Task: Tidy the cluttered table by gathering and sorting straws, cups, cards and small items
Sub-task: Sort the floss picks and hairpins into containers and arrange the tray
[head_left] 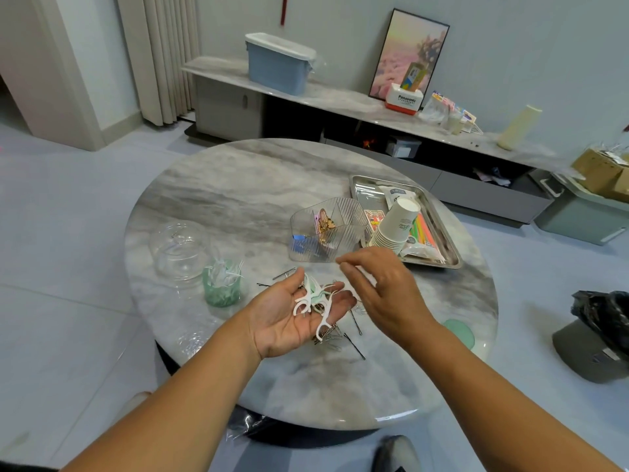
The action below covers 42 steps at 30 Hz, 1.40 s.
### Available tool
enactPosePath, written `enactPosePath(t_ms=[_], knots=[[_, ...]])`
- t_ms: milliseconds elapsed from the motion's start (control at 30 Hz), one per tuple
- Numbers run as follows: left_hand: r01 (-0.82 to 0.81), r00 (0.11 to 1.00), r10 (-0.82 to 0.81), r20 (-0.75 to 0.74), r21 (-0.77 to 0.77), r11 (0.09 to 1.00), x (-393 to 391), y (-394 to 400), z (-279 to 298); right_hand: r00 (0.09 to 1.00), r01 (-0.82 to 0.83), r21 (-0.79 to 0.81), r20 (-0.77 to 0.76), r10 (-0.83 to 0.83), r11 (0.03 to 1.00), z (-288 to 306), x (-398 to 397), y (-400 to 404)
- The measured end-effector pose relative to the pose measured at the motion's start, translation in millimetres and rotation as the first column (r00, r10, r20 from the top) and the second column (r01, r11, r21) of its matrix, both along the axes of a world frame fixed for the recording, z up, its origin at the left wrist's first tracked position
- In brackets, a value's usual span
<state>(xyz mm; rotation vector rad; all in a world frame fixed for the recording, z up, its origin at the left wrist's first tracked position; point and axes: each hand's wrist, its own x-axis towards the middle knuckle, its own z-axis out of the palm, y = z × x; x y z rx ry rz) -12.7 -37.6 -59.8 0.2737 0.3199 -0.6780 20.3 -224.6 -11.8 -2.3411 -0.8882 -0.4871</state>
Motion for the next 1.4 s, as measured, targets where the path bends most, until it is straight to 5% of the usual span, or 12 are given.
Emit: enactPosePath(t_ms=[167, 267, 367, 533, 733, 967, 1200, 1267, 1400], knots=[[-0.066, 0.998, 0.066, 0.000, 0.027, 0.997, -1, -2, 0, 0.926, 0.133, 0.051, -0.362, -0.105, 0.990, 4, -18, -3], [-0.139, 0.990, 0.136, 0.035, 0.084, 0.987, -2, -7, 1, 0.710, 0.320, -0.060, -0.646, -0.281, 0.945, -1, -28, 5], [-0.211, 0.976, 0.202, 0.079, 0.134, 0.968, -4, -17, 1, 0.475, 0.364, -0.050, -0.849, -0.232, 0.930, -9, -37, 15], [-0.265, 0.963, 0.252, 0.090, 0.185, 0.946, -6, -22, -10, 0.338, 0.450, 0.009, -0.927, -0.161, 0.893, -9, -39, 17], [-0.244, 0.968, 0.203, 0.148, 0.355, 0.902, -10, -22, -11, 0.381, 0.504, 0.070, -0.912, -0.149, 0.861, 4, -32, 8], [-0.185, 0.979, 0.164, 0.124, 0.184, 0.965, -11, -26, -12, 0.360, 0.517, 0.158, -0.932, -0.045, 0.841, 1, -35, 17], [-0.129, 0.977, 0.100, 0.190, 0.148, 0.981, -16, -32, -15, 0.596, 0.485, 0.099, -0.765, -0.245, 0.869, -4, -22, 13], [-0.107, 0.980, 0.077, 0.182, 0.162, 0.981, -16, -31, -15, 0.579, 0.477, 0.075, -0.777, -0.248, 0.876, -5, -19, 7], [-0.046, 0.984, 0.006, 0.181, 0.214, 0.976, -17, -31, -12, 0.406, 0.476, 0.185, -0.913, -0.029, 0.860, -7, -20, 7]])
